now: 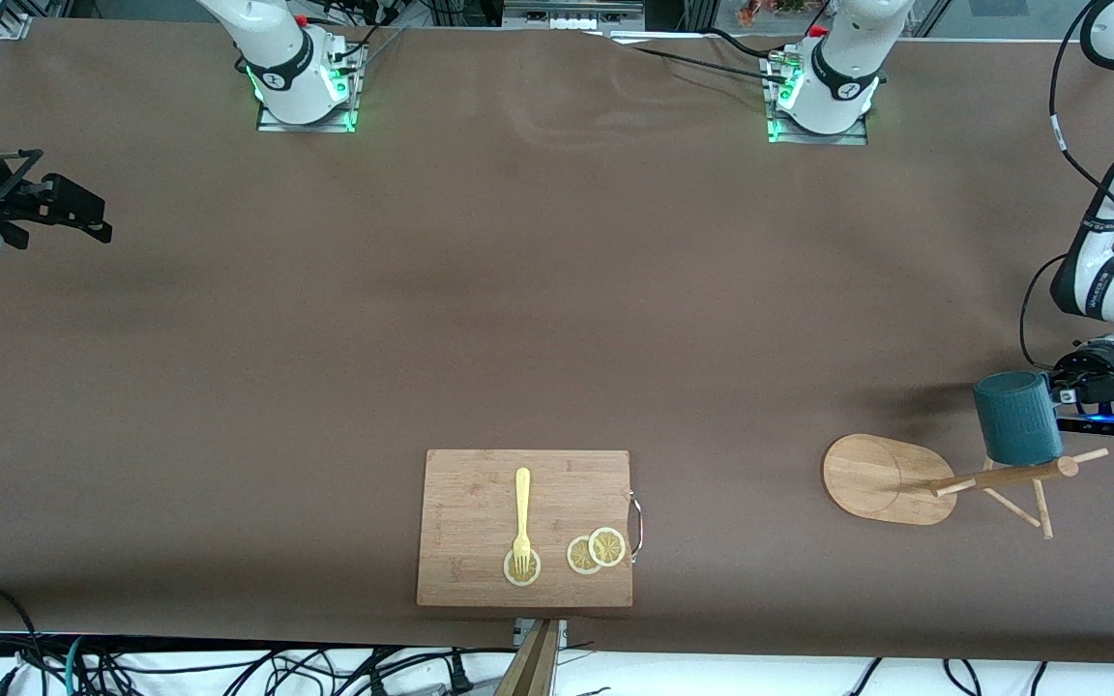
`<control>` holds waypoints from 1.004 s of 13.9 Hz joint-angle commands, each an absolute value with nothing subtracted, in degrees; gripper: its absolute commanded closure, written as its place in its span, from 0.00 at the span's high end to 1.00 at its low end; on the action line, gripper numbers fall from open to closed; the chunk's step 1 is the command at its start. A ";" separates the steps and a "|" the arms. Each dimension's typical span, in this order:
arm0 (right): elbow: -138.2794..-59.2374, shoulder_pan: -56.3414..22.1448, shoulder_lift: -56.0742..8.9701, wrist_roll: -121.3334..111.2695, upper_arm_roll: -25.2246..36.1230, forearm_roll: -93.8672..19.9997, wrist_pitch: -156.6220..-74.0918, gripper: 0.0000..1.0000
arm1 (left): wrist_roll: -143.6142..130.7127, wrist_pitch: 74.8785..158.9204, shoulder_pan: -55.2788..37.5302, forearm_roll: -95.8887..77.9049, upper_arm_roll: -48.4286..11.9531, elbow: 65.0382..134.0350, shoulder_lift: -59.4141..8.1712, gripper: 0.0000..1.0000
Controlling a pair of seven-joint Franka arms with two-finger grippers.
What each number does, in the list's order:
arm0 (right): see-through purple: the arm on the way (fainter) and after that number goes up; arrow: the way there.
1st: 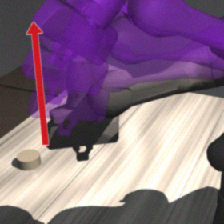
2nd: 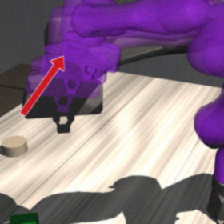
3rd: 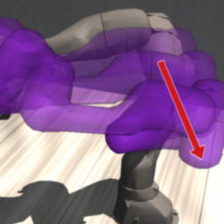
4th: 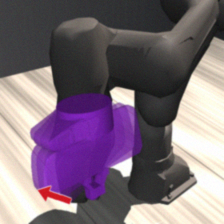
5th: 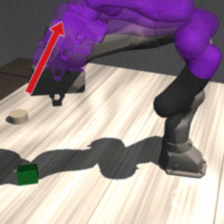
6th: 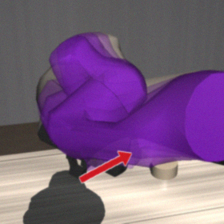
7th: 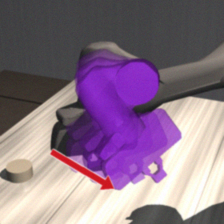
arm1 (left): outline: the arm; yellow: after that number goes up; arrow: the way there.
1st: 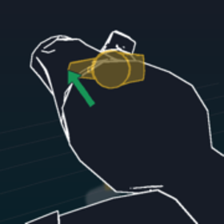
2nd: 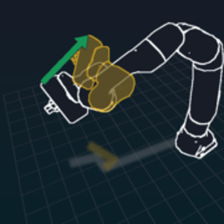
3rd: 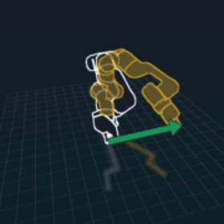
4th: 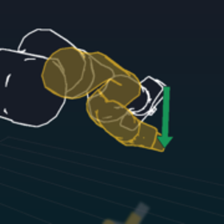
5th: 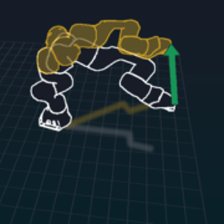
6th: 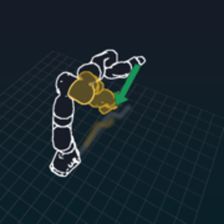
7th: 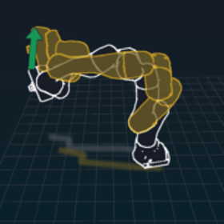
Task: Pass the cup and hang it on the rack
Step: 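Lower the mug handle onto a rack peg with the left gripper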
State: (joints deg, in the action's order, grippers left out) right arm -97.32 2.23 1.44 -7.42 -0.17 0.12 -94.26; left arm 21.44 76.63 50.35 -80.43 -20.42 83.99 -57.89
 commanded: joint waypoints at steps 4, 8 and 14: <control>-96.86 2.29 1.41 -7.12 -0.09 -0.62 -94.04 1.00 | 28.47 78.40 49.75 -76.12 -20.21 81.83 -59.06 0.14; -96.86 2.28 1.41 -7.12 -0.09 -0.62 -93.87 1.00 | 29.18 78.40 50.10 -75.76 -19.86 81.74 -58.54 1.00; -96.86 2.29 1.41 -7.12 -0.09 -0.62 -93.78 1.00 | 33.03 79.10 52.64 -63.49 -19.86 80.60 -52.84 1.00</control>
State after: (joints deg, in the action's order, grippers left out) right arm -97.32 2.23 1.40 -7.42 -0.16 0.12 -94.21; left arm 30.00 78.47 51.75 -68.41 -20.09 80.05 -57.12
